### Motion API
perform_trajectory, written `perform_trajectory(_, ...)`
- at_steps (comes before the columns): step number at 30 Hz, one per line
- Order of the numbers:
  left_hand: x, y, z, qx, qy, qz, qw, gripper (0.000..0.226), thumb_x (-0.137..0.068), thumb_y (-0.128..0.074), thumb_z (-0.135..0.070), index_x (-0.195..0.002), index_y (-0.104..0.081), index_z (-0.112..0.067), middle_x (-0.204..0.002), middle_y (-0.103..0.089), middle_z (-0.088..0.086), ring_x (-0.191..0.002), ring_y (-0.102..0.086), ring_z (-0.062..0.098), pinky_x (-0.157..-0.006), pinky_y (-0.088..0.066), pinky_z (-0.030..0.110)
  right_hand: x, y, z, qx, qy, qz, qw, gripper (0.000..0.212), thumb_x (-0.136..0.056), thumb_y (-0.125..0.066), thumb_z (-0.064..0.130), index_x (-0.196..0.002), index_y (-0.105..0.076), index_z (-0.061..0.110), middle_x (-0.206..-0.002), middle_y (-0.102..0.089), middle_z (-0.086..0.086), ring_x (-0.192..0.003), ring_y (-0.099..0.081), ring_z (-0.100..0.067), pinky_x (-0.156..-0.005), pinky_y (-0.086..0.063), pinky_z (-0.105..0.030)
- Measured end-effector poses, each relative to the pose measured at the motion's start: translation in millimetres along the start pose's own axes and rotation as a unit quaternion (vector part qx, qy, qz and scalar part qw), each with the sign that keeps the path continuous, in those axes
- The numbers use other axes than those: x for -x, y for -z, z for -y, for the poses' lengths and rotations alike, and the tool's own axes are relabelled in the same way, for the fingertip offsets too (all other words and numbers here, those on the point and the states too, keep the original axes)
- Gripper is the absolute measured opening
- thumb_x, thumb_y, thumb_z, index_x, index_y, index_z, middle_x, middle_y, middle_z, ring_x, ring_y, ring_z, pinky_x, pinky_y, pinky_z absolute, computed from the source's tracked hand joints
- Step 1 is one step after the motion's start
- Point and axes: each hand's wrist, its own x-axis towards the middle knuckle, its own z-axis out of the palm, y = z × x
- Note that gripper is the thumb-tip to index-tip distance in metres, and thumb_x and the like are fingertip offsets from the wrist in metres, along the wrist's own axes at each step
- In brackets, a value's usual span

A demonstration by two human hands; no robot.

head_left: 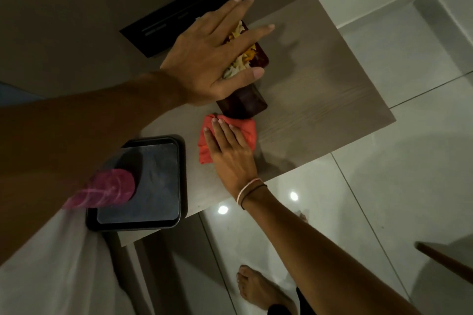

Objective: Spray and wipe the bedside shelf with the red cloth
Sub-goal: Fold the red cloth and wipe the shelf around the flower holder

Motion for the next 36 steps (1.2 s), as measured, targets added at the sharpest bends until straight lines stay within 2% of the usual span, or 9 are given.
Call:
perform_trajectory(5, 0.6, -0.9, -0.3, -0.003, 0.001, -0.004, 1.000, 0.070, -0.100, -0.024, -0.067, -0.161, -0.023, -0.033, -0.172, -0.013, 0.012, -0.161, -0.011, 0.028, -0.124, -0.027, 0.055, 39.8, 25.4, -17.9, -0.323, -0.121, -0.101, 0.933, 0.052, -0.090, -0.062, 0.004, -0.142, -0.057, 0.013, -0.145, -0.060, -0.012, -0.135, -0.056, -0.028, -0.119, -0.041, -0.047)
perform_trajectory(10, 1.0, -2.1, 0.7, -0.004, 0.002, -0.014, 1.000, 0.070, -0.100, -0.024, -0.068, -0.161, -0.024, -0.034, -0.172, -0.014, 0.012, -0.160, -0.013, 0.028, -0.123, -0.031, 0.054, 29.9, 56.0, -29.9, -0.686, -0.452, -0.250, 0.512, 0.016, -0.083, -0.052, 0.005, -0.088, -0.068, 0.005, -0.076, -0.061, -0.007, -0.055, -0.056, -0.002, -0.059, -0.050, -0.028)
perform_trajectory(13, 1.1, -1.0, 0.3, 0.002, 0.000, -0.015, 1.000, 0.069, -0.100, -0.025, -0.068, -0.160, -0.026, -0.033, -0.172, -0.016, 0.012, -0.160, -0.015, 0.028, -0.122, -0.032, 0.055, 9.6, 74.3, -31.7, -0.849, -0.414, -0.105, 0.312, 0.032, -0.096, -0.039, 0.002, -0.104, -0.070, 0.005, -0.084, -0.072, -0.011, -0.068, -0.069, -0.018, -0.078, -0.055, -0.037)
perform_trajectory(19, 0.5, 0.4, -0.3, -0.004, 0.001, -0.018, 1.000, 0.069, -0.101, -0.025, -0.066, -0.160, -0.029, -0.031, -0.171, -0.018, 0.013, -0.160, -0.015, 0.028, -0.123, -0.031, 0.052, -16.3, 102.2, -28.1, -0.905, -0.336, -0.045, 0.256, 0.052, -0.099, -0.022, 0.003, -0.091, -0.072, -0.009, -0.093, -0.076, -0.028, -0.091, -0.077, -0.034, -0.089, -0.053, -0.043)
perform_trajectory(23, 0.8, 0.2, -0.8, -0.005, -0.002, -0.019, 1.000, 0.070, -0.101, -0.023, -0.066, -0.160, -0.030, -0.029, -0.171, -0.019, 0.014, -0.160, -0.016, 0.028, -0.124, -0.030, 0.051, -8.4, 101.8, -45.5, -0.911, -0.400, -0.096, 0.011, 0.043, -0.106, -0.030, 0.011, -0.138, -0.055, -0.002, -0.144, -0.056, -0.029, -0.140, -0.047, -0.043, -0.113, -0.037, -0.055)
perform_trajectory(27, 0.3, -0.7, 0.3, -0.005, -0.005, -0.018, 1.000, 0.069, -0.100, -0.025, -0.065, -0.160, -0.030, -0.030, -0.170, -0.020, 0.014, -0.160, -0.017, 0.029, -0.123, -0.031, 0.051, 7.3, 107.5, -70.6, -0.879, -0.396, -0.228, 0.136, 0.032, -0.089, -0.046, -0.003, -0.114, -0.067, -0.002, -0.111, -0.070, -0.023, -0.110, -0.065, -0.039, -0.094, -0.057, -0.051)
perform_trajectory(31, -0.2, -1.2, 0.6, -0.010, -0.007, -0.020, 1.000, 0.071, -0.100, -0.021, -0.066, -0.160, -0.029, -0.029, -0.170, -0.020, 0.015, -0.159, -0.017, 0.030, -0.124, -0.031, 0.051, -4.8, 96.8, -72.2, -0.629, -0.504, -0.328, 0.492, 0.036, -0.091, -0.047, -0.010, -0.119, -0.066, 0.001, -0.092, -0.068, -0.003, -0.083, -0.066, -0.022, -0.087, -0.057, -0.046)
perform_trajectory(34, 0.3, -0.6, 0.2, -0.010, -0.005, -0.009, 1.000, 0.072, -0.100, -0.020, -0.067, -0.161, -0.026, -0.030, -0.171, -0.018, 0.016, -0.159, -0.016, 0.031, -0.124, -0.028, 0.052, -15.4, 77.5, -37.9, -0.533, -0.433, -0.215, 0.695, 0.058, -0.094, -0.050, -0.008, -0.150, -0.045, 0.010, -0.131, -0.063, -0.010, -0.126, -0.059, -0.031, -0.109, -0.048, -0.037)
perform_trajectory(36, 0.5, 0.2, -0.4, -0.008, -0.006, -0.005, 1.000, 0.072, -0.100, -0.021, -0.067, -0.161, -0.026, -0.029, -0.171, -0.018, 0.016, -0.159, -0.016, 0.031, -0.125, -0.028, 0.053, -16.6, 62.9, -18.1, -0.496, -0.380, -0.209, 0.752, 0.069, -0.094, -0.052, -0.009, -0.157, -0.031, 0.011, -0.157, -0.044, -0.015, -0.149, -0.039, -0.030, -0.122, -0.035, -0.042)
